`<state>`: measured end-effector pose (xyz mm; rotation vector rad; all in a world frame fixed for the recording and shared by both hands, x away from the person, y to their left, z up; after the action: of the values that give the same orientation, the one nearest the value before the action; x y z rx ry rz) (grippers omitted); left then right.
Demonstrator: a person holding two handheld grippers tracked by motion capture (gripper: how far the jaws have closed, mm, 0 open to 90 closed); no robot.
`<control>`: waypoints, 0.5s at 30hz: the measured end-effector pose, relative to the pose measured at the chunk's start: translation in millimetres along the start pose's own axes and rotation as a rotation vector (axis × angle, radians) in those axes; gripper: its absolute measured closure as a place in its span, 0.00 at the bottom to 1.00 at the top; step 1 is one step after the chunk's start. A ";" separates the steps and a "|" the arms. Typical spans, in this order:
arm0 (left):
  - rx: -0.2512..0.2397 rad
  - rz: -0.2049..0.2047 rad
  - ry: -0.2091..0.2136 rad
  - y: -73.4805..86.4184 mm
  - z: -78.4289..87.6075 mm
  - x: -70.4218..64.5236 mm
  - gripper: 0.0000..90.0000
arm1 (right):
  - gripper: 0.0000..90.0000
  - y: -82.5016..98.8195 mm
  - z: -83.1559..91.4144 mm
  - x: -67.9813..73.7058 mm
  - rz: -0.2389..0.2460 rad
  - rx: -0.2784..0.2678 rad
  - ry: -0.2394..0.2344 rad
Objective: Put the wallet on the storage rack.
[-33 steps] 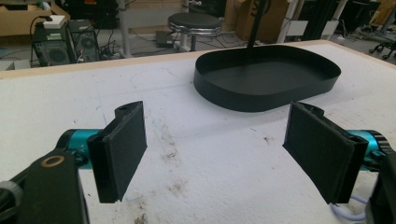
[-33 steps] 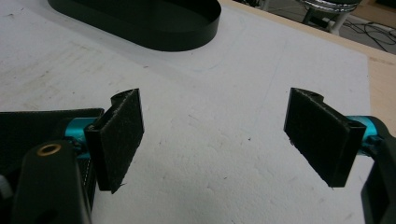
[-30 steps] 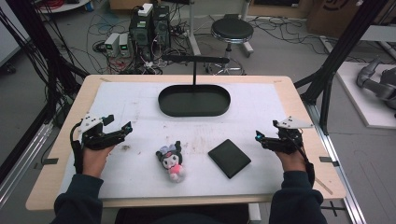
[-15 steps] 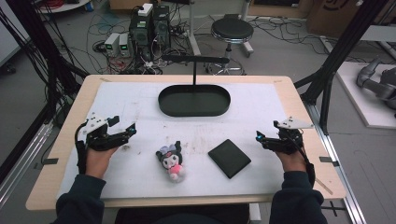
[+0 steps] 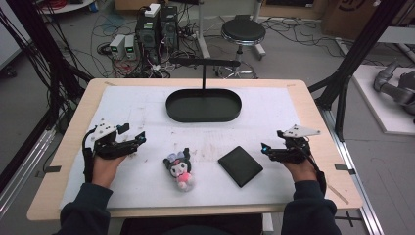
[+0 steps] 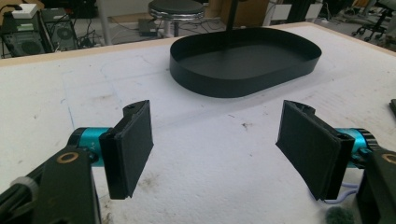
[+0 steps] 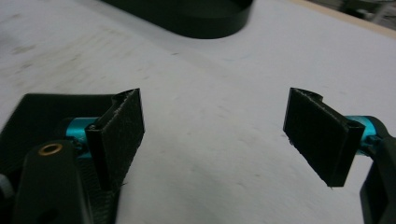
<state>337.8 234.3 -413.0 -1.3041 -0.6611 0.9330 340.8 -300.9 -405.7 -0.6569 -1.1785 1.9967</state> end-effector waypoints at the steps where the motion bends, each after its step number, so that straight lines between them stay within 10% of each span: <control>1: 0.001 0.002 -0.004 0.6 -0.3 1.0 0.29 | 0.29 0.1 -3.0 4.4 0.019 0.007 -0.047; 15: 0.008 0.013 -0.028 3.3 3.2 8.3 0.29 | 0.38 6.9 -35.1 32.4 0.035 0.142 -0.262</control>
<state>338.5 243.1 -416.4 -1.2920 -0.6703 0.9654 344.0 -259.3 -429.9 -0.3543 -1.1657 2.2231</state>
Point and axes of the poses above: each handheld gripper's, and its own axes: z roughly backward along the jaws, y roughly out of its underside, x roughly to its left, the point moved 1 cm from there along -z, roughly forward along the jaws, and after that the axes turned 9 degrees about -x, right-handed, at the moved point
